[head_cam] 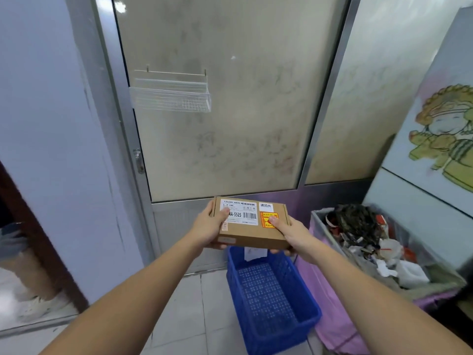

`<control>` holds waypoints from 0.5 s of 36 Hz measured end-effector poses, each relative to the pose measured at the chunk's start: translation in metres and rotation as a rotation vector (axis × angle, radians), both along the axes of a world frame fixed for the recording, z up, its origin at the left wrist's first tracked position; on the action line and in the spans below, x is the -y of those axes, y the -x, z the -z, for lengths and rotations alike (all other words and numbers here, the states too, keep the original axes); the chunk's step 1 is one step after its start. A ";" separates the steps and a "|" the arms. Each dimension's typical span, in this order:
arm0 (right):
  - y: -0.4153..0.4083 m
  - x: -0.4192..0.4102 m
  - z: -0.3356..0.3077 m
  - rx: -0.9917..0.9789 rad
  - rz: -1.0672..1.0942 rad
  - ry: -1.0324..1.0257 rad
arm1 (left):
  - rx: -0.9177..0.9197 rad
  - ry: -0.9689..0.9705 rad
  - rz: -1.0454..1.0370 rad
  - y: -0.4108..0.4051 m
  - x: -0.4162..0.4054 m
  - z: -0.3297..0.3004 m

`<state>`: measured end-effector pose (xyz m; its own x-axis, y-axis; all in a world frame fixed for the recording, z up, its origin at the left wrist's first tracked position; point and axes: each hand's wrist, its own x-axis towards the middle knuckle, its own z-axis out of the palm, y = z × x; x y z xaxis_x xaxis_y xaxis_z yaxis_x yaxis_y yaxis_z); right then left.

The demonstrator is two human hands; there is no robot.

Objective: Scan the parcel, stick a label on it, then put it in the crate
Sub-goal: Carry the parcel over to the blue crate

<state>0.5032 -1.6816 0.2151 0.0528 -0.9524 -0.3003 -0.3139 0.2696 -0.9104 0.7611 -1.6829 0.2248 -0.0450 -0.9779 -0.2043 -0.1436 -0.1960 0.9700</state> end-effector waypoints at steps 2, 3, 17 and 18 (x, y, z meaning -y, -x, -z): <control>-0.003 0.024 0.008 -0.002 0.020 -0.018 | -0.001 -0.015 0.002 -0.002 0.027 0.008; -0.004 0.037 0.012 0.002 0.028 -0.026 | -0.001 -0.018 0.002 -0.002 0.041 0.012; -0.011 0.186 0.037 0.005 0.135 -0.025 | -0.008 -0.080 0.057 -0.008 0.215 0.043; -0.009 0.194 0.039 0.013 0.148 -0.027 | -0.008 -0.079 0.072 -0.006 0.227 0.044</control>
